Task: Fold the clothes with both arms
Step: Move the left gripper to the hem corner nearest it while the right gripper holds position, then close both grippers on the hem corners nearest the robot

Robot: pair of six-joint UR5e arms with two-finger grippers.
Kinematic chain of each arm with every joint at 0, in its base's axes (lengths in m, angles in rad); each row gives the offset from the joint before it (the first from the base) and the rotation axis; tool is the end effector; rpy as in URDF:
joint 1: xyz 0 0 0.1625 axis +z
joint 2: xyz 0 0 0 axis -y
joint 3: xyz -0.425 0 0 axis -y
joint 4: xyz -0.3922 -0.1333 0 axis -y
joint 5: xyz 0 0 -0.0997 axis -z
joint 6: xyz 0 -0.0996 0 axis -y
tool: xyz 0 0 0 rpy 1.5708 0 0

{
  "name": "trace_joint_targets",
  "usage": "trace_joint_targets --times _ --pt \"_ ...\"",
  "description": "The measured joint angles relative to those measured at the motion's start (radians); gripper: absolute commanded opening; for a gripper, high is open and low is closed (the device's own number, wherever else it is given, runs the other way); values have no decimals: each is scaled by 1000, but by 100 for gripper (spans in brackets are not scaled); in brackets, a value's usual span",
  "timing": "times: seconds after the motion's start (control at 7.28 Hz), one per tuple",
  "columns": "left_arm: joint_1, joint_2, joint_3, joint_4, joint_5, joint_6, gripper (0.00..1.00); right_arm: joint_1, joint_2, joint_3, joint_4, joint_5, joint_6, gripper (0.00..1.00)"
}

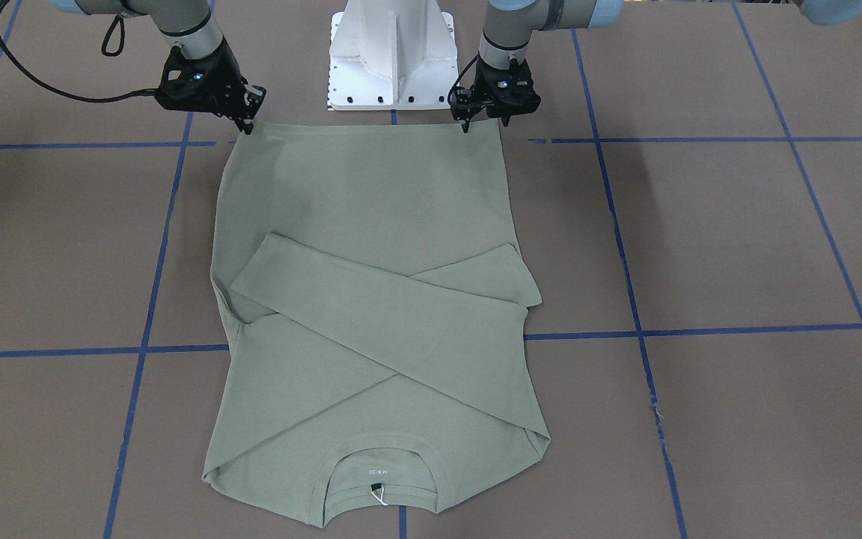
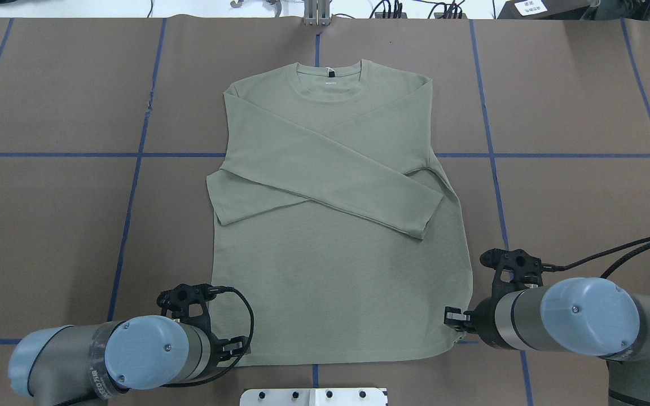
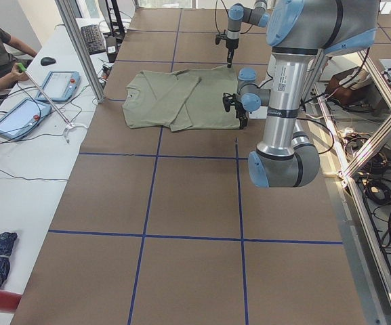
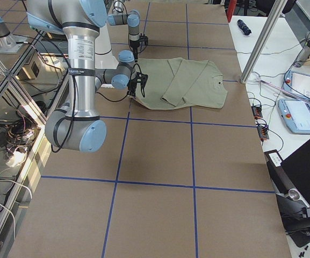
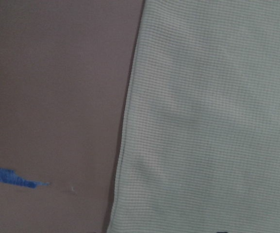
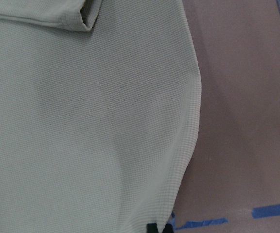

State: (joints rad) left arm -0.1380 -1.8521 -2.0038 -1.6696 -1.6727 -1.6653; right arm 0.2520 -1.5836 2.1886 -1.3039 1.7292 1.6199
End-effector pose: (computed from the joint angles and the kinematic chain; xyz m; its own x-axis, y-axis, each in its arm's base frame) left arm 0.5326 -0.1983 0.3095 0.6717 -0.1881 -0.7166 0.1276 0.9822 -0.1381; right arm -0.4128 -0.2277 0.3513 0.6160 0.2086 0.7596 -0.1597 0.9773 -0.1389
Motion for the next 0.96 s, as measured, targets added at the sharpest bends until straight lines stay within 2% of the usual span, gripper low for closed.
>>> trace_joint_targets --times 0.14,0.27,0.96 --pt "0 6 0 -1 0 -1 72 1 0 0 0 1 0 0" --pt "1 10 -1 -1 0 -4 58 2 0 0 -1 1 0 0" --pt "8 11 -1 -1 0 -14 5 7 -3 -1 -1 6 0 0"
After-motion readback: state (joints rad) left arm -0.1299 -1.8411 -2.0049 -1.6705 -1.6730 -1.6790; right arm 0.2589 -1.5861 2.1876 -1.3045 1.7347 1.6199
